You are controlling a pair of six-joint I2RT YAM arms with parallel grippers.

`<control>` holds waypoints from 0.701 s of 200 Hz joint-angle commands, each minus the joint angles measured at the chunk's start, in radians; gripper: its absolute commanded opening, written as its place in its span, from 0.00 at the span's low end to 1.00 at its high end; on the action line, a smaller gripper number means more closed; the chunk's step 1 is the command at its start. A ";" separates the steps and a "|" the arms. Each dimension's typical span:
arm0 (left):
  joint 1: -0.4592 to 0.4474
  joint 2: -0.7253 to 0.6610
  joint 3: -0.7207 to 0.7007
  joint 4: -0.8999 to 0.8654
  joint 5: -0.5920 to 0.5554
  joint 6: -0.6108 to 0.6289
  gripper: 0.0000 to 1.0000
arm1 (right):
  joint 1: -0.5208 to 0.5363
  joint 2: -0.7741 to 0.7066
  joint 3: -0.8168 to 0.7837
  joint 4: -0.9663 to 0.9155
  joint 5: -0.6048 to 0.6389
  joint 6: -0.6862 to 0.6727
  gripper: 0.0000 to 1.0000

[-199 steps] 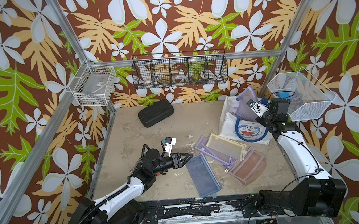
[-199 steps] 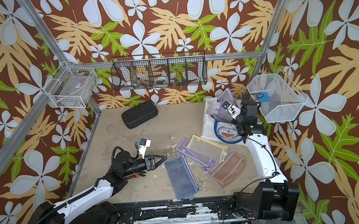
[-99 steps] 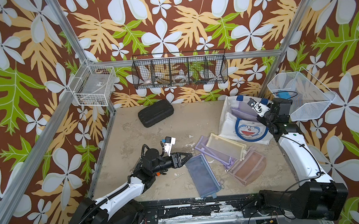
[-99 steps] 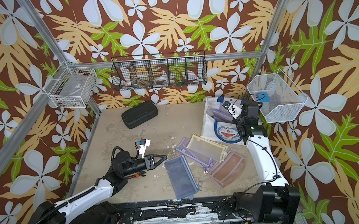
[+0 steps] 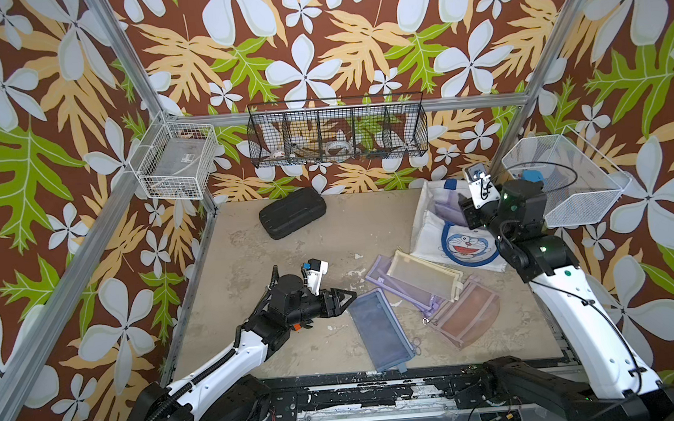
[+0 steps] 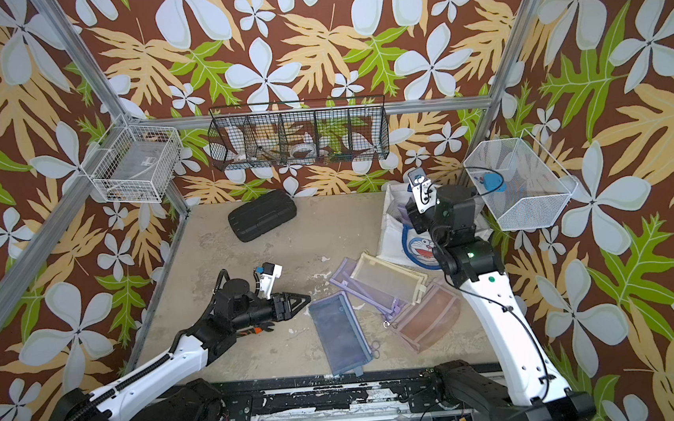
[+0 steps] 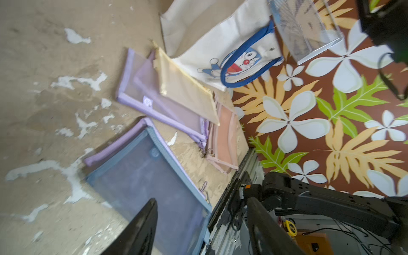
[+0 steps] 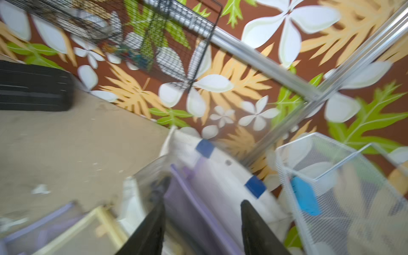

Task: Put the pencil pouch into the canvas bag
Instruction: Place the pencil case in the canvas bag, then pick up the pencil case from the pencil case.

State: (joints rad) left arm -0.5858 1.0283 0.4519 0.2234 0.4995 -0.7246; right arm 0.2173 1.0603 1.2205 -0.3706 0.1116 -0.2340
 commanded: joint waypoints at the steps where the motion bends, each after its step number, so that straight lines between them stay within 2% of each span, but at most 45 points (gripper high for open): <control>1: 0.001 0.004 -0.045 -0.092 -0.026 0.036 0.66 | 0.143 -0.085 -0.128 -0.062 -0.119 0.341 0.60; 18: -0.009 0.029 -0.084 -0.064 -0.014 0.020 0.66 | 0.257 -0.110 -0.262 -0.024 -0.199 0.475 0.60; 43: -0.071 0.083 -0.100 -0.031 -0.059 -0.003 0.67 | 0.357 -0.073 -0.428 0.097 -0.340 0.645 0.69; 59: -0.115 0.130 -0.115 0.038 -0.064 -0.061 0.67 | 0.404 -0.007 -0.513 0.169 -0.419 0.704 0.73; 80: -0.174 0.185 -0.121 0.091 -0.119 -0.119 0.66 | 0.473 0.073 -0.617 0.277 -0.434 0.755 0.75; 101: -0.195 0.235 -0.144 0.170 -0.148 -0.183 0.63 | 0.489 0.127 -0.720 0.402 -0.472 0.802 0.73; 140: -0.213 0.360 -0.164 0.331 -0.148 -0.260 0.57 | 0.490 0.112 -0.861 0.555 -0.494 0.862 0.71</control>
State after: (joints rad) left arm -0.7845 1.3315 0.2893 0.4183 0.3714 -0.9138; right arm 0.7059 1.1812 0.4038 0.0238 -0.3473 0.5625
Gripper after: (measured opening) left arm 0.584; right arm 0.718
